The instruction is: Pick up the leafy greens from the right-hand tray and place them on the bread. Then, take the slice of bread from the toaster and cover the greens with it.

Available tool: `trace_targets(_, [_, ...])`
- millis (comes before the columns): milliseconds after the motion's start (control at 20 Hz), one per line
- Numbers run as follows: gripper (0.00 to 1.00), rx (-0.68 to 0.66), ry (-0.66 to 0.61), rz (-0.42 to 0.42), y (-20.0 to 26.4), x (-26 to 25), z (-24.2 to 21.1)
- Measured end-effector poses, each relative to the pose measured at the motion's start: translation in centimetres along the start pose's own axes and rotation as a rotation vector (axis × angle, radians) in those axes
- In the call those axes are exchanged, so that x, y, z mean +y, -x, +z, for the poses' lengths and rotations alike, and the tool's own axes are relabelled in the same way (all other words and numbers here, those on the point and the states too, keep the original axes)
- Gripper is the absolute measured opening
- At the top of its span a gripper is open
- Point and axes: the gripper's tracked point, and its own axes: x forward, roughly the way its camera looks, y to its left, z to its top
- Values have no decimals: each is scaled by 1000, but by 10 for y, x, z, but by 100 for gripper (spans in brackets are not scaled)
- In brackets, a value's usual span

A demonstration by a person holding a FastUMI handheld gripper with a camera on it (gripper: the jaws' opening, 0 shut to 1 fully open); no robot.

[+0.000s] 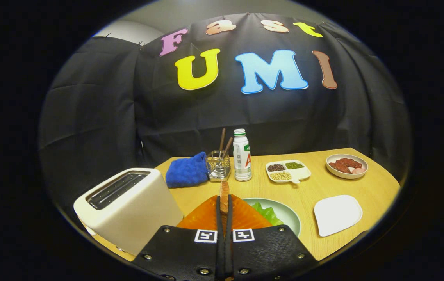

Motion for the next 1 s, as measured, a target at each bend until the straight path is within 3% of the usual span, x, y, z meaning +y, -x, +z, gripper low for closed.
trace_targets(500, [1, 94, 36, -87, -25, -58, -31])
trace_targets(800, [1, 79, 88, -84, -26, -62, -34])
trace_targets(1000, [7, 79, 117, -89, -29, -68, -39])
